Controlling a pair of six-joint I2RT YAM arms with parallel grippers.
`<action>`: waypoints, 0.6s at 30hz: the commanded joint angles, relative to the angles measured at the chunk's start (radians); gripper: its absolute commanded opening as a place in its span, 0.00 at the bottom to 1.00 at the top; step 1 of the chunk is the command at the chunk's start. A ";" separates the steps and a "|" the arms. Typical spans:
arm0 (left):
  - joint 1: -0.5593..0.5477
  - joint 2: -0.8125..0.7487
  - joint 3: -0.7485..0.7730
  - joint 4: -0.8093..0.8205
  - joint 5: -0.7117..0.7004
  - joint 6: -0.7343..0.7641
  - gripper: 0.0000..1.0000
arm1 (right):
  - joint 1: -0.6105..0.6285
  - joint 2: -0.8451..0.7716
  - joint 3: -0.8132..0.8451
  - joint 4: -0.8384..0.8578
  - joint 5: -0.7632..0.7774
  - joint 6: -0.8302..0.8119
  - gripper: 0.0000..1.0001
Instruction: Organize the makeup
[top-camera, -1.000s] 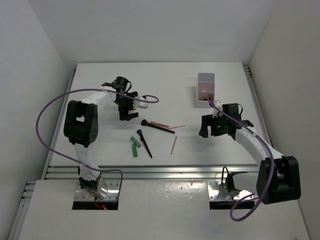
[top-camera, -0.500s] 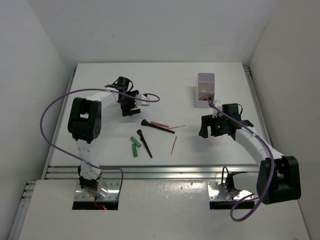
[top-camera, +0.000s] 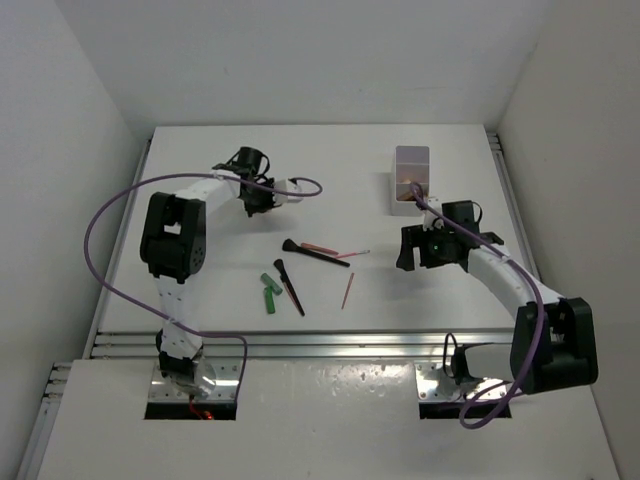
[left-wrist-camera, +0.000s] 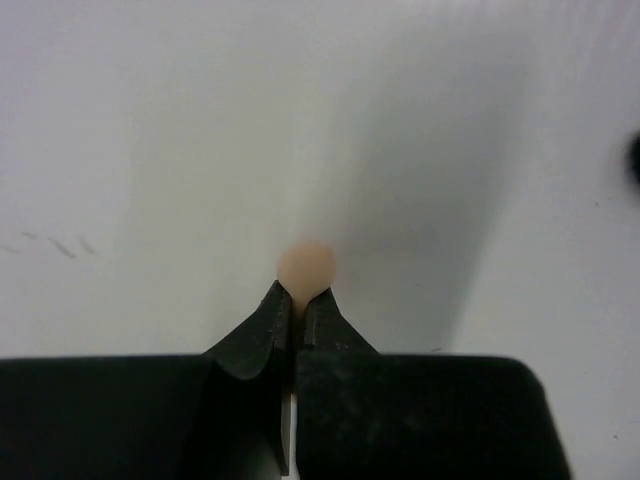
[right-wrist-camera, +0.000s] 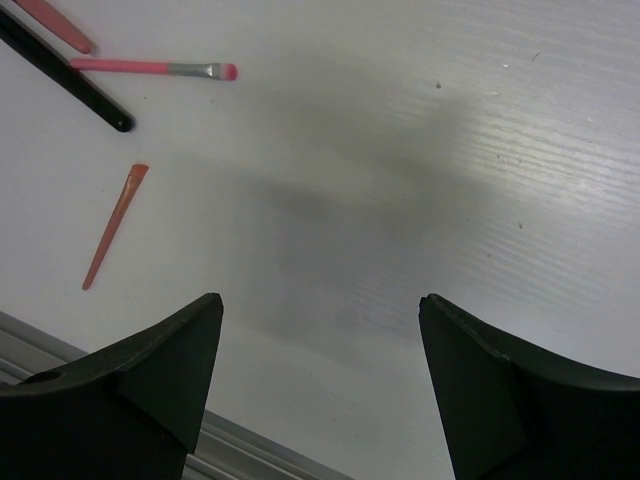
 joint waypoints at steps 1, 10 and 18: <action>-0.037 -0.018 0.197 0.024 0.086 -0.182 0.00 | -0.018 -0.002 0.014 0.043 -0.003 0.038 0.80; -0.258 0.107 0.505 0.462 0.090 -0.569 0.00 | -0.141 -0.132 -0.155 0.124 0.215 0.260 0.80; -0.456 0.319 0.629 0.828 0.047 -0.718 0.00 | -0.156 -0.281 -0.213 0.059 0.296 0.228 0.80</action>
